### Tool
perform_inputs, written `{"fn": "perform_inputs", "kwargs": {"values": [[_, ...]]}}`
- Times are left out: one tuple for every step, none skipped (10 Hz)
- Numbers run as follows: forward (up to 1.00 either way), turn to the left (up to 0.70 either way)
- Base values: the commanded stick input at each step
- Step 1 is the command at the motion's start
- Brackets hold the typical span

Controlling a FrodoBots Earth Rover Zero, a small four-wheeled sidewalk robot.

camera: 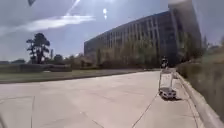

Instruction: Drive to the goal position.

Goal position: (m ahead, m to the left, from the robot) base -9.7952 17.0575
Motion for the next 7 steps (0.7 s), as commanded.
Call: {"fn": "perform_inputs", "kwargs": {"values": [[0.7,0.35],[0.7,0.35],[0.7,0.35],[0.7,0.35],[0.7,0.35],[0.7,0.35],[0.7,0.35]]}}
